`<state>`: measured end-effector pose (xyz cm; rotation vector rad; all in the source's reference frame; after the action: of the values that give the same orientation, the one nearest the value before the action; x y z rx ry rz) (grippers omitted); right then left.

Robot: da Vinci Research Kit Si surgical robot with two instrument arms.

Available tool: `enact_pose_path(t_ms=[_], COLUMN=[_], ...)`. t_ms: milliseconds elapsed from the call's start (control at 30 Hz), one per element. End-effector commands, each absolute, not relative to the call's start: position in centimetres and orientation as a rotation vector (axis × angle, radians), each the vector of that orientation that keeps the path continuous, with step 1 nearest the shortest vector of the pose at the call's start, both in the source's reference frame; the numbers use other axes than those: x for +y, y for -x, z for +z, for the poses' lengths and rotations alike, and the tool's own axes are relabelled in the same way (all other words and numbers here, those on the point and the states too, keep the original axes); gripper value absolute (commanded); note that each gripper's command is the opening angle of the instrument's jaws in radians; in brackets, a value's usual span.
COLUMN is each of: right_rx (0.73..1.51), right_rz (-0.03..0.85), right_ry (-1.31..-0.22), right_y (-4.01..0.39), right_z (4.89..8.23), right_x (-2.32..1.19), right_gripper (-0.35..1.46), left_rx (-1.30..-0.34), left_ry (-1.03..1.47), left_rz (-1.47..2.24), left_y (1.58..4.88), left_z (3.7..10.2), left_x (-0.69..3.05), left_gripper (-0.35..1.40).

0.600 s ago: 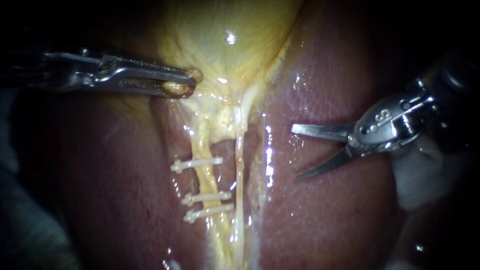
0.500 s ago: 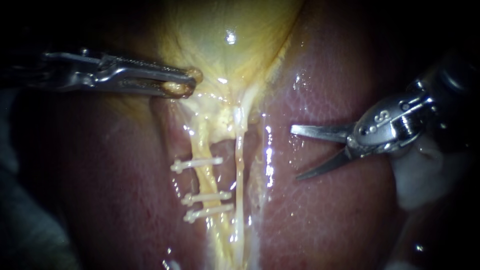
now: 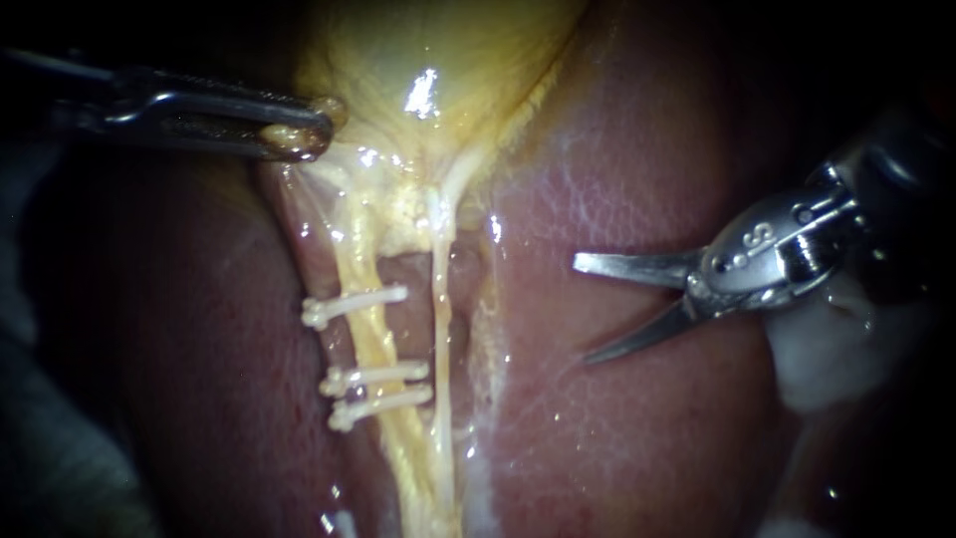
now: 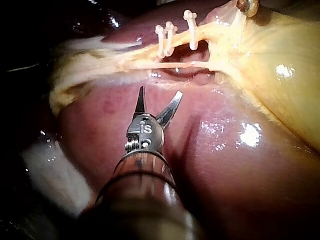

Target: Go to the cutting position left tube

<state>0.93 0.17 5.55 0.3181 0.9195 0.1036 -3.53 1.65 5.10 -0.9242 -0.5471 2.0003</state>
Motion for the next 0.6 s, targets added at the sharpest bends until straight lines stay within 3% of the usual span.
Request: enact_pose_path(t_ms=[33, 600], right_rx=[0.924, 0.974], right_rz=[0.113, 0.194], right_ry=[-0.331, -0.516], right_y=[-0.98, -1.67], right_z=[5.58, 6.25], right_x=[0.14, -0.21], right_gripper=[1.43, 1.43], left_rx=[-0.544, -0.544], left_ry=[0.924, 0.924], left_rz=[2.0, 2.0], left_y=[3.54, 3.55], left_z=[5.11, 5.1], left_x=[1.65, 1.64], left_gripper=[-0.35, -0.35])
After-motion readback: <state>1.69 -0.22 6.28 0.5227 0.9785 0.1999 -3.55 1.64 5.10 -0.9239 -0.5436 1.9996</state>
